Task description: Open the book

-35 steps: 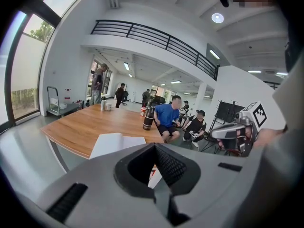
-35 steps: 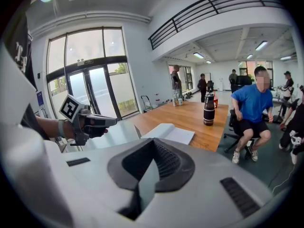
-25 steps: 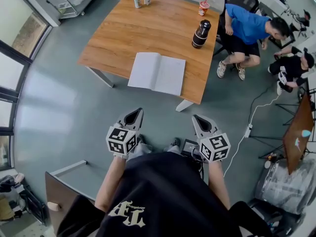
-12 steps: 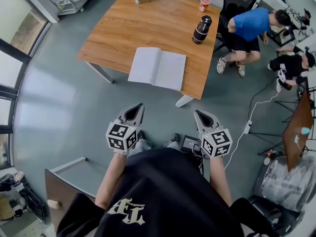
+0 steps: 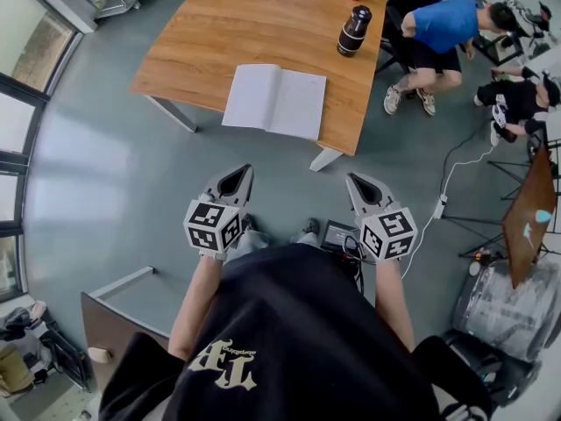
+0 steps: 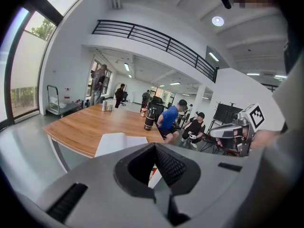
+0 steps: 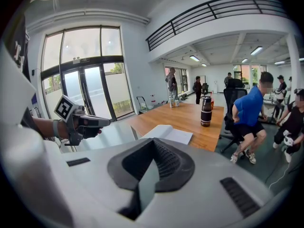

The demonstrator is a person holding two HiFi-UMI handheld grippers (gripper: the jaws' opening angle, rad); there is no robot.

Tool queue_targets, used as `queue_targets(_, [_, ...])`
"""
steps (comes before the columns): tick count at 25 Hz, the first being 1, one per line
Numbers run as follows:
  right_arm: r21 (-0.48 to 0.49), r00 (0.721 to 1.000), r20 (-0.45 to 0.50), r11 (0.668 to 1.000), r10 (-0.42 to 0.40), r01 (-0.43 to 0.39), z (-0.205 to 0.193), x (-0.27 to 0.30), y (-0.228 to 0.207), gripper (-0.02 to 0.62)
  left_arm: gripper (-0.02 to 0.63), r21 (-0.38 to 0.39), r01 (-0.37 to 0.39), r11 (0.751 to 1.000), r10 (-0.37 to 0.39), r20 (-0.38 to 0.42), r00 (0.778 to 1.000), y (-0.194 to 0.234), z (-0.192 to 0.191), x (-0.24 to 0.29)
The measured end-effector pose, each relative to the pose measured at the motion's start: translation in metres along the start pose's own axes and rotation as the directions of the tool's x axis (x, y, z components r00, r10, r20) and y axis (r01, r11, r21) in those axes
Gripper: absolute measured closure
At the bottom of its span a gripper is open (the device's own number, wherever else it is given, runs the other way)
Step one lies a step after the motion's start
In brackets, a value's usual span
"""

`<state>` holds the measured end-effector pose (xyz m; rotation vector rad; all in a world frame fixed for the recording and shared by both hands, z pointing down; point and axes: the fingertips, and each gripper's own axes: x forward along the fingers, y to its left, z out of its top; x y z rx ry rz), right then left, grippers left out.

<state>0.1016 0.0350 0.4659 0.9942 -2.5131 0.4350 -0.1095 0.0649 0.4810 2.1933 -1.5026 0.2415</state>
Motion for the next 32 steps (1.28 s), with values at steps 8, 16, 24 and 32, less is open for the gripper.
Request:
queue_targets(8, [-0.011,1.000,-0.006,1.000,0.006,-0.006,-0.0035,-0.0006,0.0012,0.607,0.606,0.002,0.001,1.000,-0.001,-0.003,1.000,-0.0020,-0.0024,0.0011])
queue_targets(16, [-0.014,1.000,-0.005,1.000,0.013,-0.013,-0.0028,0.0013,0.0026,0.607,0.606,0.001,0.002,1.000,-0.002,-0.003,1.000,-0.0018,-0.0016,0.0013])
queue_targets(24, [-0.017,1.000,-0.006,1.000,0.019,-0.019,-0.0024,0.0018,0.0042,0.607,0.606,0.000,-0.005,1.000,0.005,-0.003,1.000,-0.0001,-0.0013,0.0001])
queue_targets(32, [-0.020,1.000,-0.005,1.000,0.021,-0.021,-0.0010,0.0035,0.0047,0.607,0.606,0.001,-0.010,1.000,0.010,-0.004,1.000,0.0026,-0.0009,-0.0005])
